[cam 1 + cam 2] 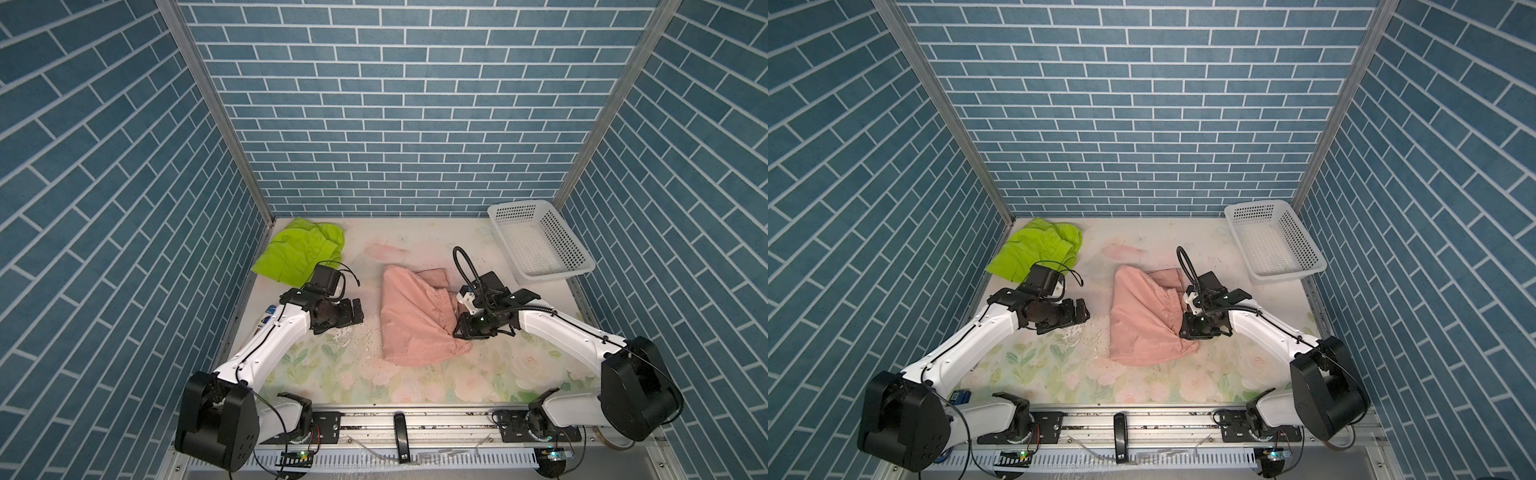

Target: Fold and stack the shorts

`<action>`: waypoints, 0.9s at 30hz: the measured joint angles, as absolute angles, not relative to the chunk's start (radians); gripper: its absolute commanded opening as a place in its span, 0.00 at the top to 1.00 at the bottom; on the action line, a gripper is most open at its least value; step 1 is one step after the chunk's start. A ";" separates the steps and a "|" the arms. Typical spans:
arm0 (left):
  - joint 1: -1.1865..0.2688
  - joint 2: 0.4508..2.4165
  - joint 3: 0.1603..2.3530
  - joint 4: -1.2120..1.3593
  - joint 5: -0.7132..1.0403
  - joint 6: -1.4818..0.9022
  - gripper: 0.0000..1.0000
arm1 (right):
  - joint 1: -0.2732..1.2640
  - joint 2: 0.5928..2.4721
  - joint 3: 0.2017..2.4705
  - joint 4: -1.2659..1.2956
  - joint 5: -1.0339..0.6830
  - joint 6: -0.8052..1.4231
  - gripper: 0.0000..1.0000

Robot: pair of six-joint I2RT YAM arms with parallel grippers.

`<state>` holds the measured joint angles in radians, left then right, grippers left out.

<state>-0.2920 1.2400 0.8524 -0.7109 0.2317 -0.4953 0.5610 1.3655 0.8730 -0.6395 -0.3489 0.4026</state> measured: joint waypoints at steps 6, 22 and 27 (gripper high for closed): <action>-0.292 1.243 0.850 -0.683 0.265 -0.496 0.00 | 0.597 1.356 1.001 -0.572 -0.315 0.352 0.63; -0.519 1.267 0.758 -0.385 0.332 -0.576 0.00 | 0.605 1.672 1.078 -0.298 -0.389 0.276 1.00; -0.628 1.403 0.758 -0.292 0.325 -0.579 0.00 | 0.504 1.679 1.029 -0.224 -0.415 0.263 1.00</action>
